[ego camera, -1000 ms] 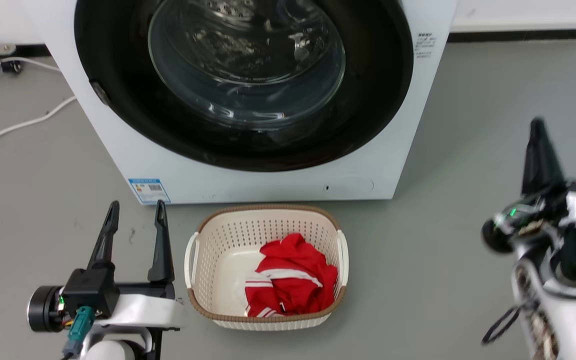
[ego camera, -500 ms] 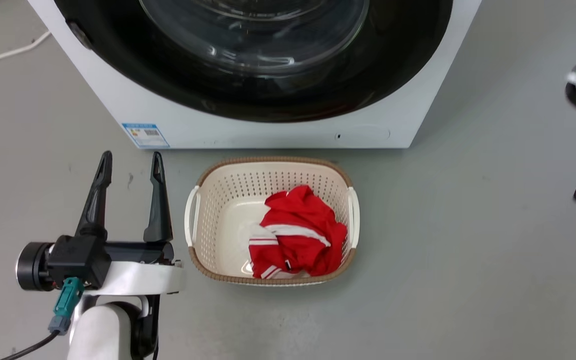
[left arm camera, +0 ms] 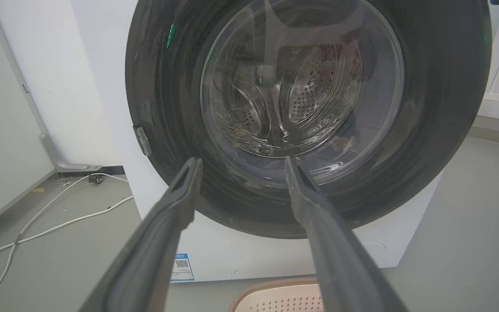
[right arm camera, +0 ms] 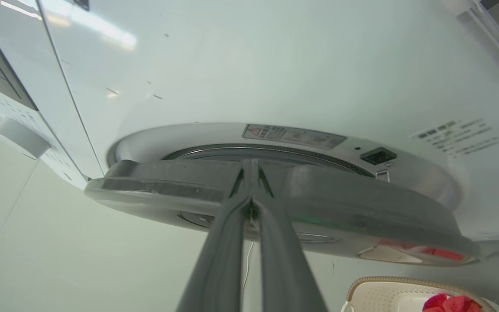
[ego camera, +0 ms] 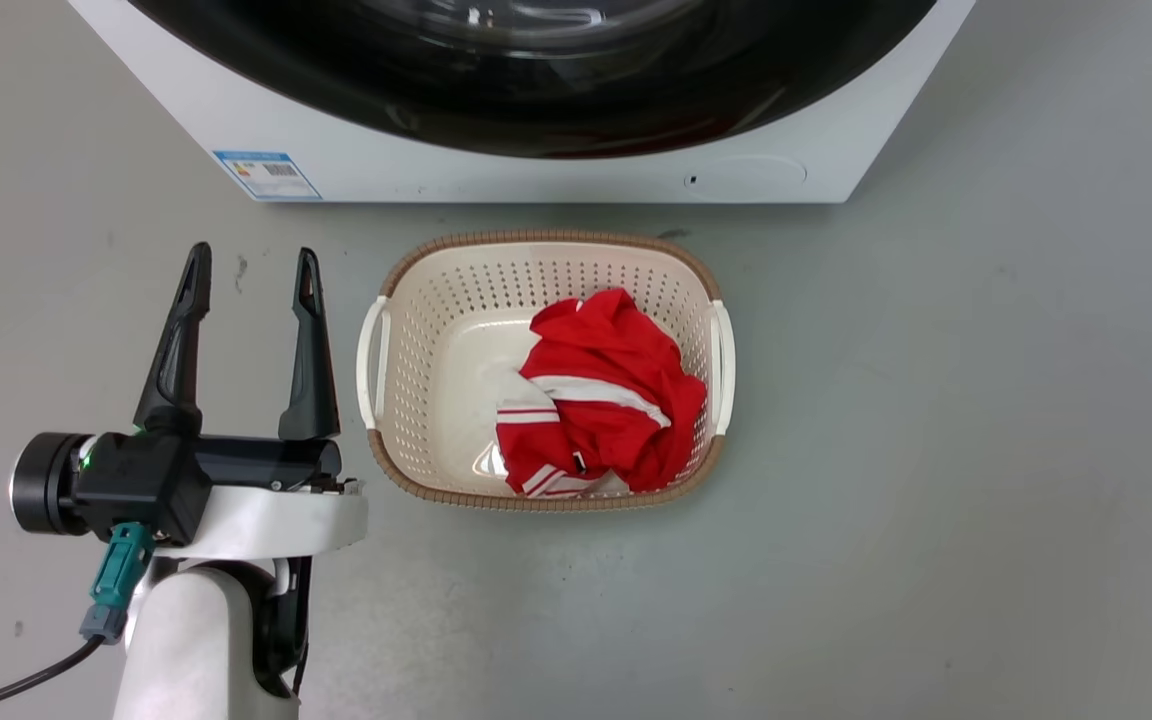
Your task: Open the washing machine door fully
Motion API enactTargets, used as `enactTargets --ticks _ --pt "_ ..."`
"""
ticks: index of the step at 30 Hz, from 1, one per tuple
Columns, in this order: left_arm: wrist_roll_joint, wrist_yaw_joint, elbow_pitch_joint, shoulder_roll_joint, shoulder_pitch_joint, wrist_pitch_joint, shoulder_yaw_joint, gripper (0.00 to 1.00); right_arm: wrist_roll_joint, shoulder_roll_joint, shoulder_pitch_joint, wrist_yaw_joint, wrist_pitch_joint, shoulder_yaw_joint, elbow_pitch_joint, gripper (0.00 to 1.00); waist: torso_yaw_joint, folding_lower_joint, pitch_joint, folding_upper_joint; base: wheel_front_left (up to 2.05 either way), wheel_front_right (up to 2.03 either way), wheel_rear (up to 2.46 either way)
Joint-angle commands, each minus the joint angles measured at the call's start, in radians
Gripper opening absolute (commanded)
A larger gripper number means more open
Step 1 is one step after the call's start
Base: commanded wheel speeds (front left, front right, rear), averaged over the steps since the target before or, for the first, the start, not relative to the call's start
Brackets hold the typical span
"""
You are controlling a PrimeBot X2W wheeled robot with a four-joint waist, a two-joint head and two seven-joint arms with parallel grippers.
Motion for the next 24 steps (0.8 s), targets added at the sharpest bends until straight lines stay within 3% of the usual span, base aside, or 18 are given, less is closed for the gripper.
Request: enactTargets --ticks 1,15,24 --pt "0.007 -0.004 -0.005 0.005 -0.019 -0.002 -0.001 1.0 -0.016 0.014 -0.031 0.0 0.011 0.018 0.029 0.0 -0.002 -0.0001 0.026 0.0 0.0 0.0 0.0" --pt "0.009 -0.007 -0.01 0.003 -0.054 -0.002 -0.006 1.0 -0.029 0.08 -0.143 0.0 0.084 0.055 0.132 0.0 0.007 -0.0001 0.082 0.0 0.0 0.0 0.0" --pt "0.014 0.001 0.008 0.0 -0.054 -0.002 -0.012 1.0 0.003 0.062 -0.071 0.0 0.221 0.057 0.069 0.0 0.006 -0.0001 0.059 0.0 0.0 0.0 0.0"
